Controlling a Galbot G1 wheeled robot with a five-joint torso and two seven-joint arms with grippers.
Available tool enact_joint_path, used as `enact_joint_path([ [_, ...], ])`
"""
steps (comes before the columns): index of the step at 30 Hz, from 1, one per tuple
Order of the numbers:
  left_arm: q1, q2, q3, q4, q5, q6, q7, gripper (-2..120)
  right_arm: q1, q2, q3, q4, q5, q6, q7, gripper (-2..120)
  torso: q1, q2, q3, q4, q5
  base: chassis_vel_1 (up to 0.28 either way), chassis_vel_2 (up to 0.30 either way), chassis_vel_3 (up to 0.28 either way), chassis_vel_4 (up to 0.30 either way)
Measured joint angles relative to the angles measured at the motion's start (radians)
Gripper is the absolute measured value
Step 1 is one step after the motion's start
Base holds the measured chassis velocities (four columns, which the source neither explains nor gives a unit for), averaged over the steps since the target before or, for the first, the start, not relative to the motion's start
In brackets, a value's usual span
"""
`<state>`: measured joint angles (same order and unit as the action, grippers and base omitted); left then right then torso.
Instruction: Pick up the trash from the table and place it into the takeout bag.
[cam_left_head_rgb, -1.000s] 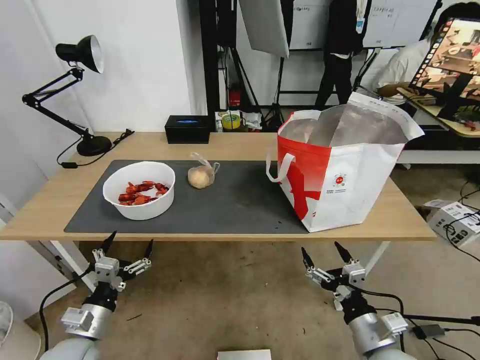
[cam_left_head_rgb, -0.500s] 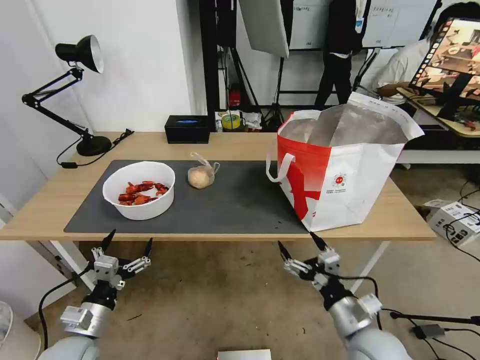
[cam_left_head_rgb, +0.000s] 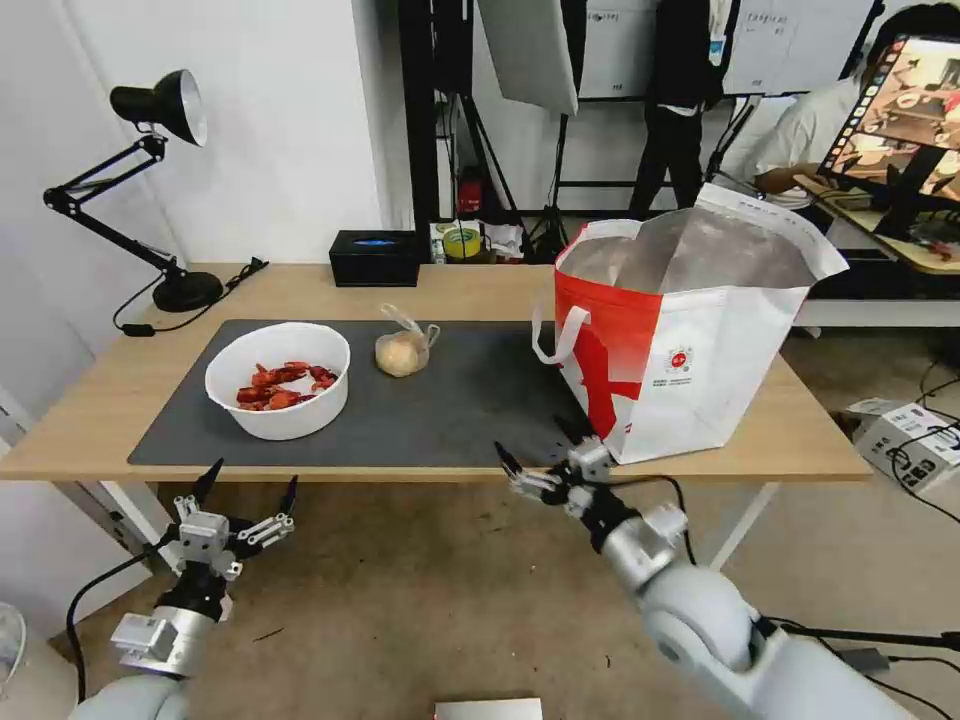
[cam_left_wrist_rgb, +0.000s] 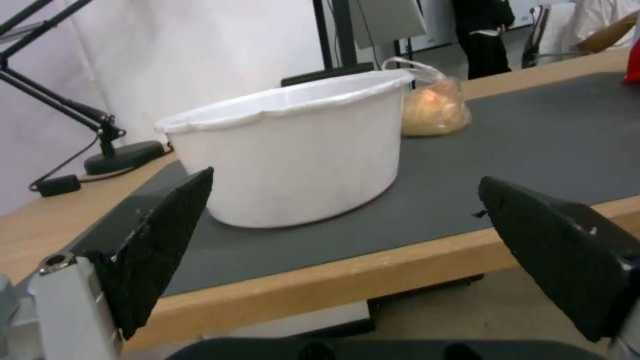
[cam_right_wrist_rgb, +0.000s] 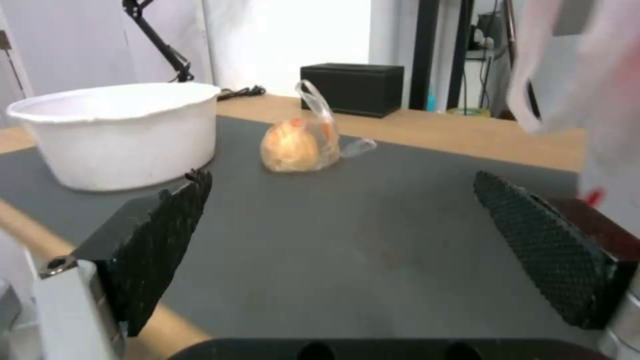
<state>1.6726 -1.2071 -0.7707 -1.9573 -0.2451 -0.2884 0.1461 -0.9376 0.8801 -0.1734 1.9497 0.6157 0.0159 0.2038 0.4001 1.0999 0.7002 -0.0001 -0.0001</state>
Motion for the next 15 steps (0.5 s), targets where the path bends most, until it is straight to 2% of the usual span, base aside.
enact_joint_path([
  [6, 0.02, -0.001, -0.016, -0.015, -0.004, 0.0, 0.0, 100, 0.213, 0.074, -0.13, -0.111, 0.09, -0.023, 0.047, 100, 0.0, 0.0, 0.0, 0.0, 0.0, 0.0, 0.0, 0.0, 0.0],
  [10, 0.025, -0.001, -0.023, -0.016, -0.005, 0.0, 0.0, 100, 0.306, 0.122, -0.178, -0.175, 0.108, -0.027, 0.061, 100, 0.0, 0.0, 0.0, 0.0001, -0.0002, 0.0, 0.0, 0.0, 0.0],
  [12, 0.029, -0.001, -0.027, -0.016, -0.005, 0.0, 0.0, 100, 0.387, 0.175, -0.22, -0.245, 0.13, -0.041, 0.08, 100, 0.0, 0.0, 0.0, -0.0001, -0.0001, 0.0, 0.0, 0.0, 0.0],
  [13, 0.029, -0.001, -0.027, -0.016, -0.005, 0.0, 0.0, 100, 0.387, 0.175, -0.22, -0.245, 0.13, -0.041, 0.08, 100, 0.0, 0.0, 0.0, -0.0001, -0.0001, 0.0, 0.0, 0.0, 0.0],
  [15, 0.033, -0.004, -0.031, -0.016, -0.005, 0.0, 0.0, 100, 0.492, 0.261, -0.264, -0.358, 0.17, -0.089, 0.096, 100, 0.0, 0.0, 0.0, 0.0004, -0.0003, 0.0, 0.0, 0.0, 0.0],
])
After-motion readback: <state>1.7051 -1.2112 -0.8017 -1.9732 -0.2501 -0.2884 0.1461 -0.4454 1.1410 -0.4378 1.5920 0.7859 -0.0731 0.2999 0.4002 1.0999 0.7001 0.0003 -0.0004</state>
